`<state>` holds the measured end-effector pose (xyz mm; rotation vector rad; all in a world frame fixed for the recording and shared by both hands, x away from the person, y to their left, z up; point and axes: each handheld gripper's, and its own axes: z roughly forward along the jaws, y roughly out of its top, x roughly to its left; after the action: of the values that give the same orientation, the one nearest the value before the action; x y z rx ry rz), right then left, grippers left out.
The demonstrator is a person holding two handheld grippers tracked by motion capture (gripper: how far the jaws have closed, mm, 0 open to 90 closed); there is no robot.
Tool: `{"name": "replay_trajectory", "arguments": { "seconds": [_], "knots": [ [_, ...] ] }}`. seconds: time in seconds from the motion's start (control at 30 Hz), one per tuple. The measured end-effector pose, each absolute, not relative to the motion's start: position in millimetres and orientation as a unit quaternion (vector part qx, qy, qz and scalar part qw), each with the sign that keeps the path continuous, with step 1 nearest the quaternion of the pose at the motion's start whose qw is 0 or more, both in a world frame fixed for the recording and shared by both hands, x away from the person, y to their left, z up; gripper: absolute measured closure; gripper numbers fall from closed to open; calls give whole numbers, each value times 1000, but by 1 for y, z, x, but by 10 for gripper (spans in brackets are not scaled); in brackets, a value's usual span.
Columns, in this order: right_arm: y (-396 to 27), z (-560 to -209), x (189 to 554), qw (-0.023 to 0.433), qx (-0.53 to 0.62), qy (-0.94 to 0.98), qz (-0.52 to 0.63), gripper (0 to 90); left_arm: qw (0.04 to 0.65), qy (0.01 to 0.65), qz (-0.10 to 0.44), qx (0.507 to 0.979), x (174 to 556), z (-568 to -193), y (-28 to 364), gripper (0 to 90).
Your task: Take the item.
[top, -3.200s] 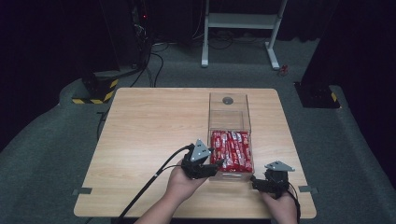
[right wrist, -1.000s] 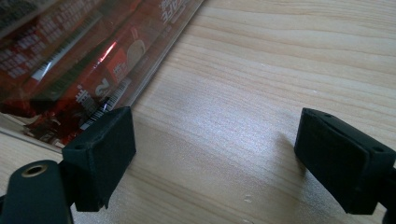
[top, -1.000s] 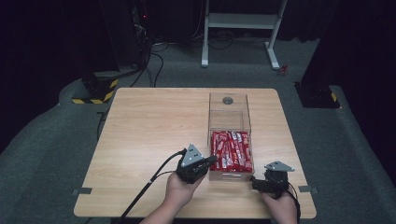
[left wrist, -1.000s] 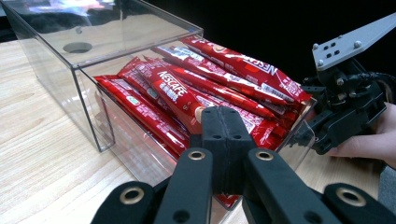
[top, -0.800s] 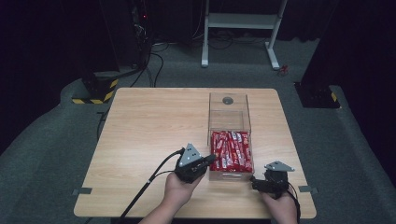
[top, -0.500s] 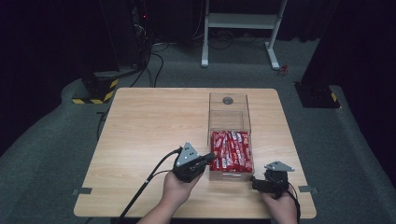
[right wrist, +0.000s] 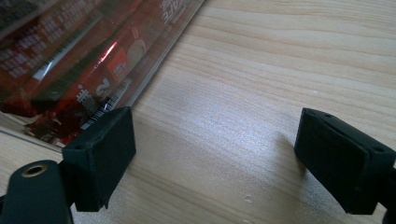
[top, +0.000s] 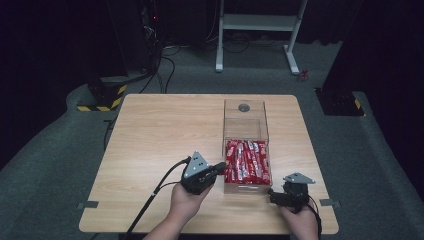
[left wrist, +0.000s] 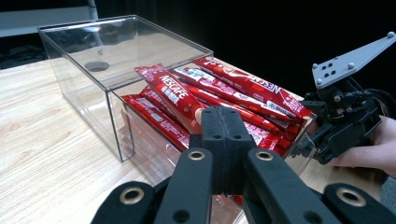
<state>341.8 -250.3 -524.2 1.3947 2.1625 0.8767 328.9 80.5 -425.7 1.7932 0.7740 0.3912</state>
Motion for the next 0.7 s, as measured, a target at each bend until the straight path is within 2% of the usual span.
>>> {"name": "replay_trajectory", "arguments": {
  "seconds": [0.7],
  "knots": [
    [-250, -524, 342, 210, 501, 778, 316, 123, 543, 346, 182, 743, 326, -425, 109, 900]
  ]
}}
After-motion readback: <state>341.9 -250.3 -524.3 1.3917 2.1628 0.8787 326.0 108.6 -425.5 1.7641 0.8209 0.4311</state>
